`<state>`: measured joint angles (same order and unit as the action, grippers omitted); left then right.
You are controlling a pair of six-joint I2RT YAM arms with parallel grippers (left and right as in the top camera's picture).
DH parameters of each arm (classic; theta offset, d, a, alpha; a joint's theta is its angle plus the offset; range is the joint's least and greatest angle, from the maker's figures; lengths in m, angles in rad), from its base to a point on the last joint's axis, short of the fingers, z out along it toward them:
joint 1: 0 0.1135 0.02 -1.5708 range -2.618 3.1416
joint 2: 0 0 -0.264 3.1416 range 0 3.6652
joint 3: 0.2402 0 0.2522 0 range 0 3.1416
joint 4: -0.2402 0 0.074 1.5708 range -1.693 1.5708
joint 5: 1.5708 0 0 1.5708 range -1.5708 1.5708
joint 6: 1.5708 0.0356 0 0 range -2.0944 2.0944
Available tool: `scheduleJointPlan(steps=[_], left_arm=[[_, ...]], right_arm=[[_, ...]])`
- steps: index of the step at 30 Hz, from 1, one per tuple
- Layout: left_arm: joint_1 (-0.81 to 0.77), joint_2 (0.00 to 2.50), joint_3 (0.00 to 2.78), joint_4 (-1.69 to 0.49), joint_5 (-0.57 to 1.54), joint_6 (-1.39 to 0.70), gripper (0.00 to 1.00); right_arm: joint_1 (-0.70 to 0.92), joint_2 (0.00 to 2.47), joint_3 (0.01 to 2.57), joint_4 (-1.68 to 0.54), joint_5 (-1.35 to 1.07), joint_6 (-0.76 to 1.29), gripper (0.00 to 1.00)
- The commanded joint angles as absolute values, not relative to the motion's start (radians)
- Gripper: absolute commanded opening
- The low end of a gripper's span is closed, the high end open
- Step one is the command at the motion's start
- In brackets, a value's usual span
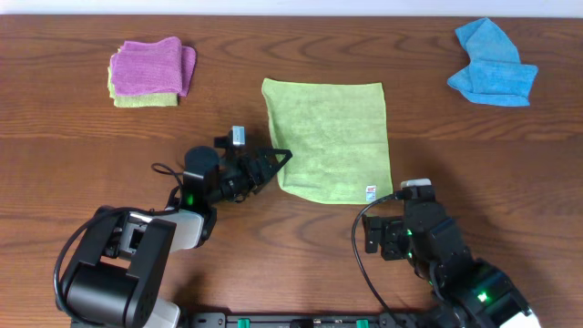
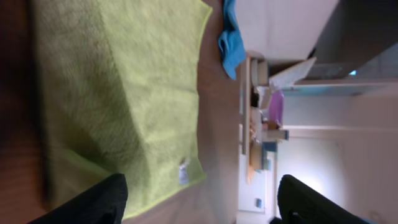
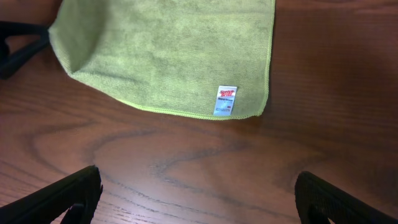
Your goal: Fold the cloth
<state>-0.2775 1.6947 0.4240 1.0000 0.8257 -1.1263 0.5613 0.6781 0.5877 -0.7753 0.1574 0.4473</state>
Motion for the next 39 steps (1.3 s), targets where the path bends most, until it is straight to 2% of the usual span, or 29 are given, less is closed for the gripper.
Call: scheduleJointPlan(steps=[1, 8, 14, 19, 22, 26, 39], left_arm=[[-0.275, 1.702, 0.438, 1.012, 0.912, -1.205, 0.76], [-0.275, 1.699, 0.438, 1.081, 0.953, -1.213, 0.61], [-0.242, 1.699, 0.438, 1.113, 0.971, -1.126, 0.55], [-0.126, 1.699, 0.438, 1.057, 0.995, -0.972, 0.55], [-0.057, 1.699, 0.438, 0.868, 1.006, -0.811, 0.54], [-0.064, 1.699, 0.438, 0.694, 0.944, -0.663, 0.54], [-0.076, 1.699, 0.438, 0.646, 0.73, -0.578, 0.66]], right_arm=[[0.568, 0.688, 0.587, -0.774, 0.176, 0.447, 0.99], [0.568, 0.734, 0.587, -0.766, 0.176, 0.447, 0.99], [0.568, 0.744, 0.587, -0.739, 0.184, 0.447, 0.99], [0.568, 0.744, 0.587, -0.74, 0.183, 0.425, 0.99], [0.568, 0.744, 0.587, -0.739, 0.184, 0.423, 0.99], [0.568, 0.744, 0.589, -0.729, 0.184, 0.405, 0.99], [0.568, 0.744, 0.602, -0.725, 0.183, 0.402, 0.99]])
